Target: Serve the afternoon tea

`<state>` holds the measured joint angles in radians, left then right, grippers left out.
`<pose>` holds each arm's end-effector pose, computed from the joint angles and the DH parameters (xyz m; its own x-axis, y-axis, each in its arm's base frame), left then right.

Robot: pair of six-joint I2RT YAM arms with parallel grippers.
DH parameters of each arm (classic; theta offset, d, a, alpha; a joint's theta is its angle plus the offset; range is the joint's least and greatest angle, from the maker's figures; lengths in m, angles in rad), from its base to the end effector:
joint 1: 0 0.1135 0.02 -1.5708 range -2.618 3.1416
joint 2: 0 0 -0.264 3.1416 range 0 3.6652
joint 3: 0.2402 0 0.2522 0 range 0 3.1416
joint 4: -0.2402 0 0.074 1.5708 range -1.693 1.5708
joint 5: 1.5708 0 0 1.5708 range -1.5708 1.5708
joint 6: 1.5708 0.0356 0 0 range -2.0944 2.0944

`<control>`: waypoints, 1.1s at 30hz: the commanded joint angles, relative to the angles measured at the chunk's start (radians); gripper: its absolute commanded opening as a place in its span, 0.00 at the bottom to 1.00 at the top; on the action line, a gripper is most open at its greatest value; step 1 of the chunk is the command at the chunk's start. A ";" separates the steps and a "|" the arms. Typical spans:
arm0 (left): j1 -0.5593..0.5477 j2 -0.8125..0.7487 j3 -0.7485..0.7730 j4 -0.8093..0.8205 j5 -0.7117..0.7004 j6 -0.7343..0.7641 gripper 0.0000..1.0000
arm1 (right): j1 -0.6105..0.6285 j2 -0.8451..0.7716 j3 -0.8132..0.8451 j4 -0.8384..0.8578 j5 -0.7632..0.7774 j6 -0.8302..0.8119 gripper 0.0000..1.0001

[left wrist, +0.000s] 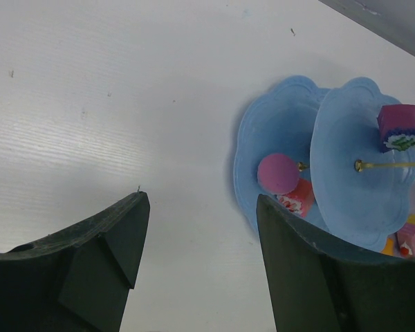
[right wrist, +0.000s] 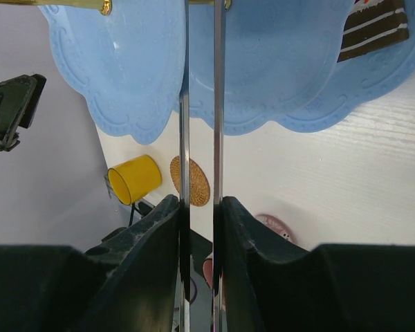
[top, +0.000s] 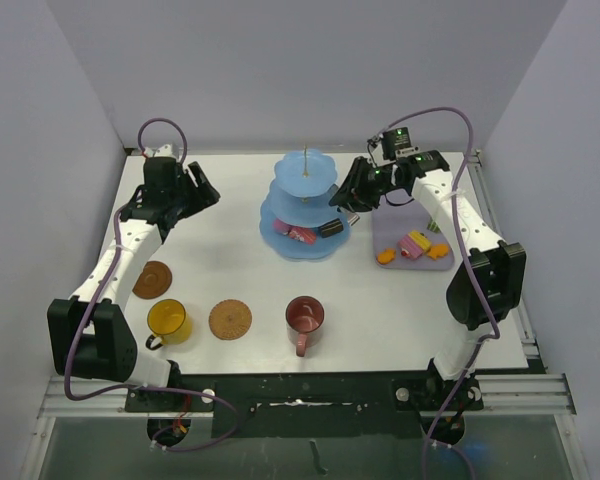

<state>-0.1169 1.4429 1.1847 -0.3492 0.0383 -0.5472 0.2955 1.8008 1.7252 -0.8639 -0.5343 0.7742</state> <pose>0.3261 -0.0397 0.3083 -0.5610 -0.4576 -0.6899 -0.1687 0.8790 -0.4459 0.3685 0.1311 0.3274 -0.9284 0.3464 -0.1346 0.1552 0.6904 0.7065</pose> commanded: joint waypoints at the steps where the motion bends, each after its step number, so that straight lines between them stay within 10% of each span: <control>1: -0.003 -0.006 0.012 0.060 0.020 -0.008 0.62 | -0.004 -0.042 0.004 0.024 -0.030 -0.014 0.27; 33: -0.007 -0.001 0.016 0.064 0.037 -0.018 0.62 | -0.055 -0.108 -0.118 0.120 -0.192 -0.025 0.36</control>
<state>-0.1181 1.4429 1.1843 -0.3470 0.0586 -0.5648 0.2535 1.7554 1.6180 -0.8047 -0.6674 0.7483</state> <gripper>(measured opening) 0.618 0.357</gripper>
